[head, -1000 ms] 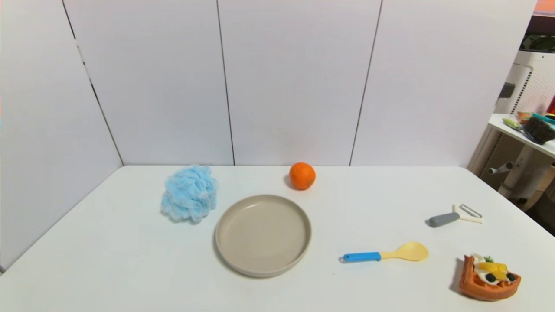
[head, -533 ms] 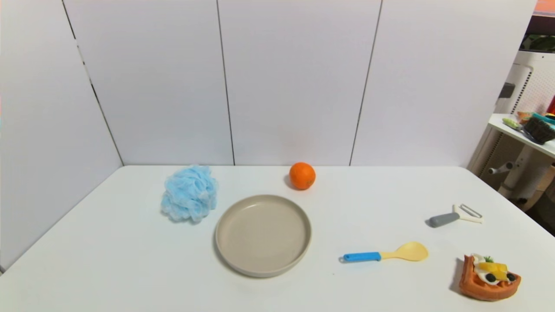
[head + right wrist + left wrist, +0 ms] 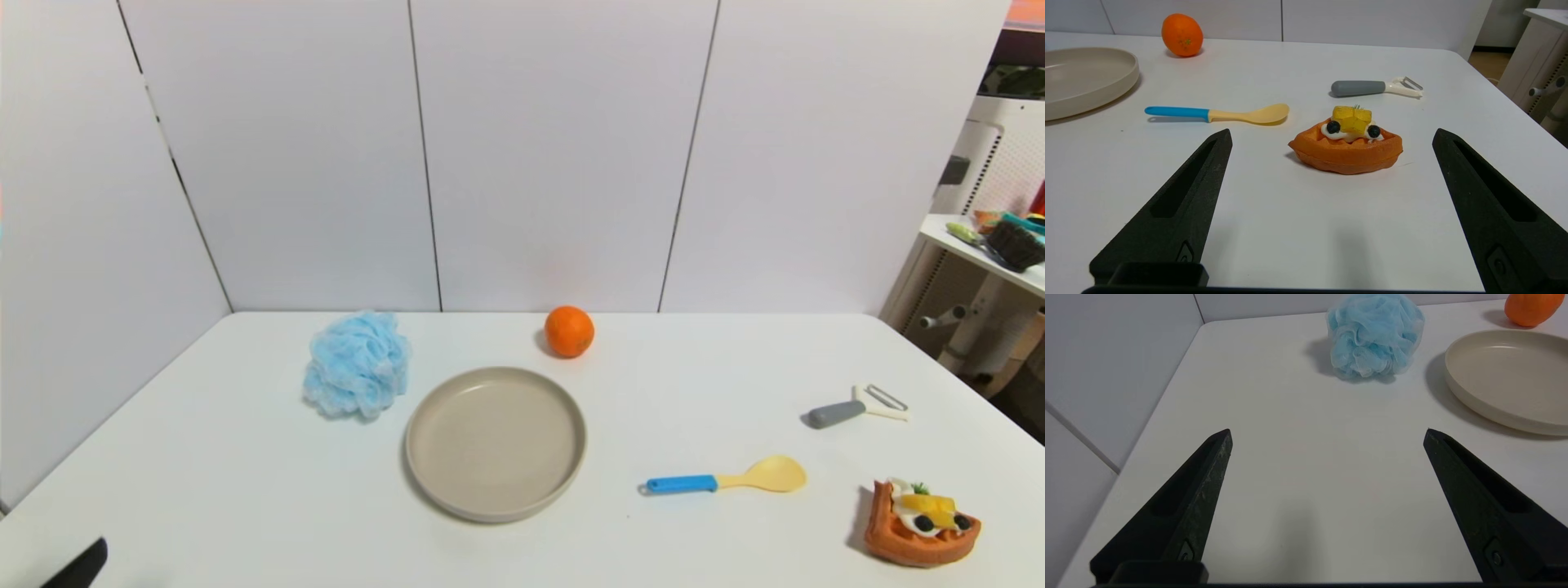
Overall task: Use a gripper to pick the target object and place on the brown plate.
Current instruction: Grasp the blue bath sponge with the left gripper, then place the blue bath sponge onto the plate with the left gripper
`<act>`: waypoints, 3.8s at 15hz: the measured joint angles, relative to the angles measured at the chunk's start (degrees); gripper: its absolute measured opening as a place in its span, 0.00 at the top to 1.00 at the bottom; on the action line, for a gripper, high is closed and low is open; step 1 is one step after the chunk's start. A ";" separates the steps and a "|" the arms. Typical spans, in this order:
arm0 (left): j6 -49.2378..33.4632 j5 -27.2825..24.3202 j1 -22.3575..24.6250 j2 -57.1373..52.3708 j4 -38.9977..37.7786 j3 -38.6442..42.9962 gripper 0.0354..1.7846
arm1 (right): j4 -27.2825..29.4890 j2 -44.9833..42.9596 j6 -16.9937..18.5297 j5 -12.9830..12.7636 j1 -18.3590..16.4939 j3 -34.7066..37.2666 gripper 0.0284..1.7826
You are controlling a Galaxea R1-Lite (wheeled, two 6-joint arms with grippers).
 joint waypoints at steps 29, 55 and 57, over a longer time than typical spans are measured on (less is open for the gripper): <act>12.96 -2.84 -9.64 98.34 35.16 -81.59 0.06 | 0.00 -0.02 0.02 0.02 0.00 -0.02 0.05; 10.62 -3.13 -33.95 87.10 35.74 -78.51 0.64 | 0.00 0.00 0.05 0.02 0.00 -0.02 0.05; 10.62 -3.16 -35.02 87.43 35.72 -77.85 0.50 | 0.00 -0.02 0.02 0.00 0.00 -0.02 0.05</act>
